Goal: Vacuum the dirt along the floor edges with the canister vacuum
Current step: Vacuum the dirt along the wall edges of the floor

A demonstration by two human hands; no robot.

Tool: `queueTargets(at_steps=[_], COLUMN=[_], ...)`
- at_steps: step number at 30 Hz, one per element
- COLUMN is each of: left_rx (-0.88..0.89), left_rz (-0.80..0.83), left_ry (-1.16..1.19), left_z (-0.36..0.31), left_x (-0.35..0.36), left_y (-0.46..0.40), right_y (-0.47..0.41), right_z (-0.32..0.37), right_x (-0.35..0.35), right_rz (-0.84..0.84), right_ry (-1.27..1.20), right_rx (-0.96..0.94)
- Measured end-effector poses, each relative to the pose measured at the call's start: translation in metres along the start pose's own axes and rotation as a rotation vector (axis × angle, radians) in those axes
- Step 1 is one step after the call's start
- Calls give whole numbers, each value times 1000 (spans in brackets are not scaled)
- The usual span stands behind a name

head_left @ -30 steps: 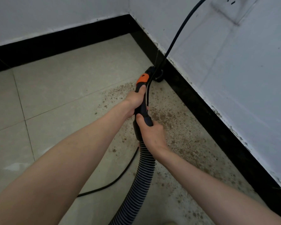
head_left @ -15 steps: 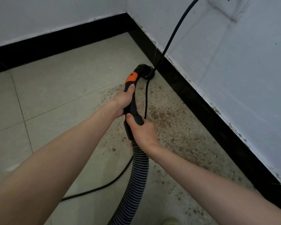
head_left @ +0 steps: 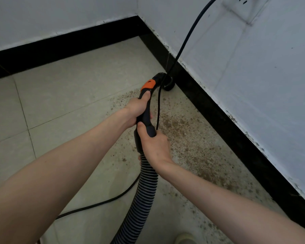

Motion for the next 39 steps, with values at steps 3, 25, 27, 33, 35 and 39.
queueTargets(at_steps=[3, 25, 27, 33, 35, 39], left_rx=[12, -39, -33, -20, -6, 7], left_rz=[-36, 20, 28, 33, -4, -67], left_ry=[5, -53, -72, -79, -77, -74], left_z=[-5, 13, 13, 5, 1, -4], left_x=[-13, -16, -14, -22, -29, -43], left_y=[-4, 7, 10, 9, 5, -3], right_y=[2, 22, 26, 25, 23, 21], right_z=[8, -5, -7, 3, 9, 16], right_x=[10, 12, 12, 19, 25, 37], right_rz=[35, 60, 55, 55, 74, 114], right_ry=[5, 5, -19, -46, -49, -44], right_rx=[1, 75, 100, 102, 85, 77])
Point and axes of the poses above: each hand's wrist, its own y-axis away from the middle knuckle, its own x-axis out of the palm, z = x × y, the point moved 4 cm from there along -y, towards the middle knuckle, and after that the axes turned 15 degrees about -z, right-handed, at the moved point
